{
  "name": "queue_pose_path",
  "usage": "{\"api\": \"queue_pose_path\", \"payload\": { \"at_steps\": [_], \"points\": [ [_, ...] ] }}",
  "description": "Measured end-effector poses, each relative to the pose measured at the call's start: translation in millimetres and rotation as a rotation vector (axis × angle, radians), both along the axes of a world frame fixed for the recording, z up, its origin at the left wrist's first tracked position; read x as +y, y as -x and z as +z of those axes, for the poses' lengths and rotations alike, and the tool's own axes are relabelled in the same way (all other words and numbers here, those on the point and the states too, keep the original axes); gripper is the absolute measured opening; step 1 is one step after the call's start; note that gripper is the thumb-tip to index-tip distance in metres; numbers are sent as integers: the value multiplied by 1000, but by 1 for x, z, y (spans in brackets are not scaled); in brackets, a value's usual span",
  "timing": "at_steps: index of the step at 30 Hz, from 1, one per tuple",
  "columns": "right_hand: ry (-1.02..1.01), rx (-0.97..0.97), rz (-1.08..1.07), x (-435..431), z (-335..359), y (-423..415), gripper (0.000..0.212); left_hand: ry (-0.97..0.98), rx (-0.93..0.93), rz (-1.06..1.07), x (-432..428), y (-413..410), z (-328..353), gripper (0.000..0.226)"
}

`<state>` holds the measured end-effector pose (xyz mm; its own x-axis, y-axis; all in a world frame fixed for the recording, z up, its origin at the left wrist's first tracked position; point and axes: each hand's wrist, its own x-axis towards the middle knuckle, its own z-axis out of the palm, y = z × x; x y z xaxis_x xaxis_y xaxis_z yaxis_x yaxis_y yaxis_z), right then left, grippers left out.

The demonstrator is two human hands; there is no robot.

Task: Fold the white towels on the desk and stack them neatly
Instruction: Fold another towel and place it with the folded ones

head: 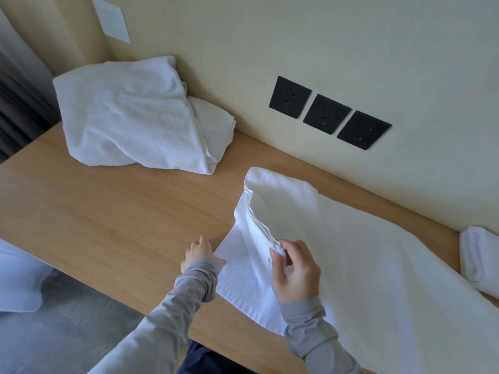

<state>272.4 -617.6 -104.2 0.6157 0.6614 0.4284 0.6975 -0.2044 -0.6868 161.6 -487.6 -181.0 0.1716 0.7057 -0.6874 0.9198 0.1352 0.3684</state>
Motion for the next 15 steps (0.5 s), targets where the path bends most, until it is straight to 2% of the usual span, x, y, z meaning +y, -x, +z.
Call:
{"api": "queue_pose_path", "payload": {
  "at_steps": [2,4,6,8,10,15],
  "points": [
    [3,-16,11,0,-2,2,20,34,67,-34,-3,-1,0,38],
    [7,-45,14,1,-2,3,14,69,37,-69,-5,0,8,16],
    [12,-88,0,1,-2,3,8,130,-160,64,-5,7,18,15],
    [-2,-116,-3,0,-2,2,14,194,-413,265,-6,12,37,17],
    [-1,-140,31,-4,-3,5,15,243,-596,354,-12,10,57,20],
    [80,-128,112,-15,-6,17,14,245,-746,460,-32,-18,82,15]
  ]
}}
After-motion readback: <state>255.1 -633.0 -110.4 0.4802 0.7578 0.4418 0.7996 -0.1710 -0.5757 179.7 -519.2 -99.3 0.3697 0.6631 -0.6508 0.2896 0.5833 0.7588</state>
